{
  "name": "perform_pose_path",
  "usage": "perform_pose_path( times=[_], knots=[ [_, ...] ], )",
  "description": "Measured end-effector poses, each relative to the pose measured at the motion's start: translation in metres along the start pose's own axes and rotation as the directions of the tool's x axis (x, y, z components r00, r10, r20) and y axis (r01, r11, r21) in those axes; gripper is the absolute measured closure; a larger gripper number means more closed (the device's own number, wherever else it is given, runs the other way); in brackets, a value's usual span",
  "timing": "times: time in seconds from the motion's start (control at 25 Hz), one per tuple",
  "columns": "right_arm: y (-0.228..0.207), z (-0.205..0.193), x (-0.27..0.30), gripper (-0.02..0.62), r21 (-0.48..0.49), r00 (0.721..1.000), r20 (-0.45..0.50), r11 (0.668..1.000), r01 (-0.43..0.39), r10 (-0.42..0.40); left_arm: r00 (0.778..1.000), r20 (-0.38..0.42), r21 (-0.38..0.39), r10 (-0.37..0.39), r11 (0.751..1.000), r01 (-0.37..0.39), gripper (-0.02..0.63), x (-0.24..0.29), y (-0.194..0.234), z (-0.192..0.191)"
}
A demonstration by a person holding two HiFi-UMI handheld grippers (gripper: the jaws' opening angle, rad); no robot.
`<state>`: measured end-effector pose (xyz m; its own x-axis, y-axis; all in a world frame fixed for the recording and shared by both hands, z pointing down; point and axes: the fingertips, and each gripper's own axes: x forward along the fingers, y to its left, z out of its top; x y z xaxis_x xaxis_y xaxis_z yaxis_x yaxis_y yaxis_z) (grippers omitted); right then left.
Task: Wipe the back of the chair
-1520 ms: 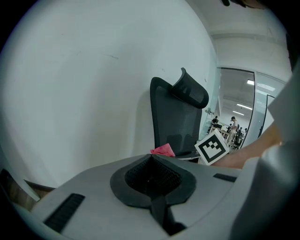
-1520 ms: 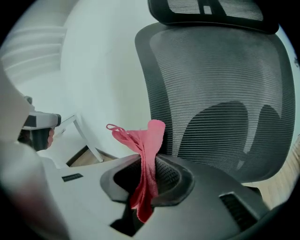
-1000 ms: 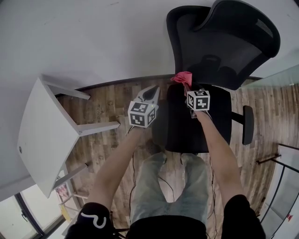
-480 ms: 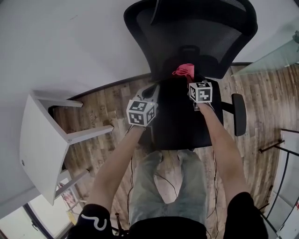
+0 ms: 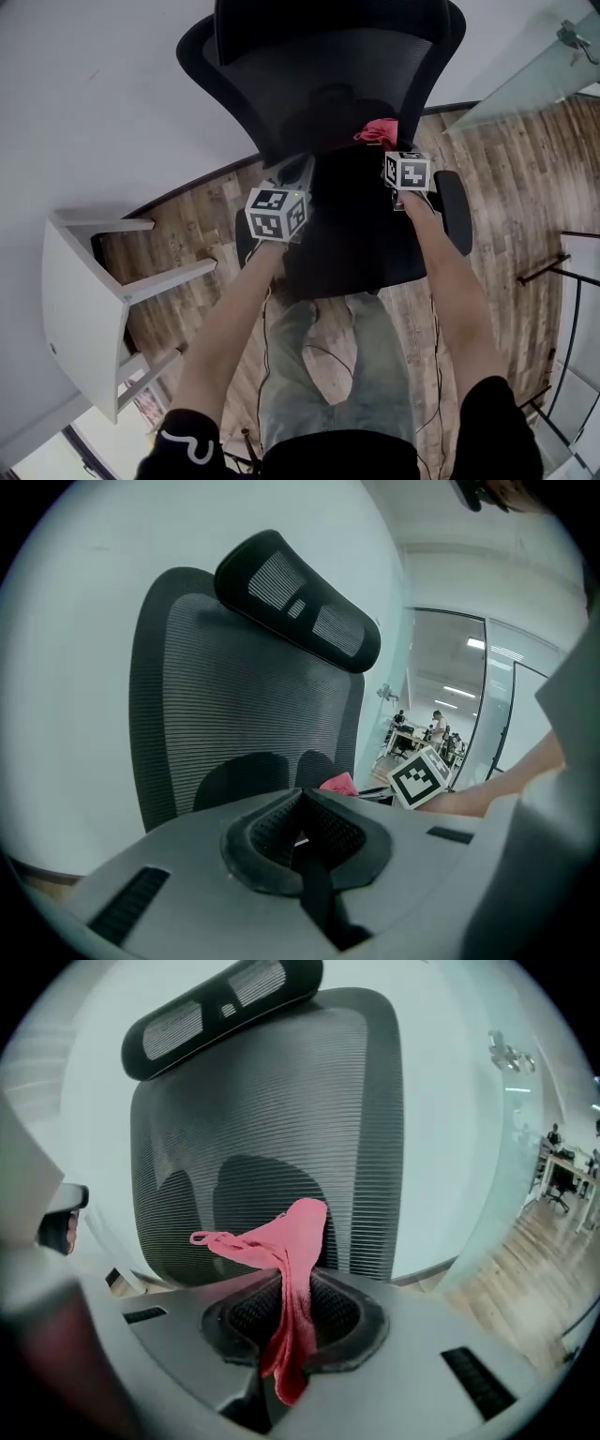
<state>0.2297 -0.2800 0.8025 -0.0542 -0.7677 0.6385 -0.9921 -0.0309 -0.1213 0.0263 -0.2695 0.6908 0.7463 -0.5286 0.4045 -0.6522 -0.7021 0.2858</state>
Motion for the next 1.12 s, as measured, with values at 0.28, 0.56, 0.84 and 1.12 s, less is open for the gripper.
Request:
perform_pose_path(
  times=[0.28,0.56,0.84,1.12],
  knots=[
    [-0.052,-0.001,-0.024,0.526,0.13,0.995,0.006,0.987,0.098,-0.099,0.999,-0.029,-0.01,-0.022,1.0,0.022,0.581,0.017,-0.015,-0.002],
    [-0.068,-0.006,-0.044,0.525,0.225,0.987,0.04,0.964,0.14,-0.153,0.997,-0.052,-0.015,-0.061,0.998,0.06,0.581,0.029,-0.025,-0.002],
    [0.007,0.014,-0.041,0.525,0.104,0.99,0.127,0.994,0.04,-0.053,0.997,-0.034,-0.01,-0.068,0.998,0.068,0.581,0.019,0.003,0.01],
    [0.14,0.017,-0.028,0.525,-0.004,0.982,0.142,0.992,-0.125,0.124,1.0,0.002,-0.041,-0.013,0.999,0.013,0.581,-0.028,0.068,0.015]
  ],
)
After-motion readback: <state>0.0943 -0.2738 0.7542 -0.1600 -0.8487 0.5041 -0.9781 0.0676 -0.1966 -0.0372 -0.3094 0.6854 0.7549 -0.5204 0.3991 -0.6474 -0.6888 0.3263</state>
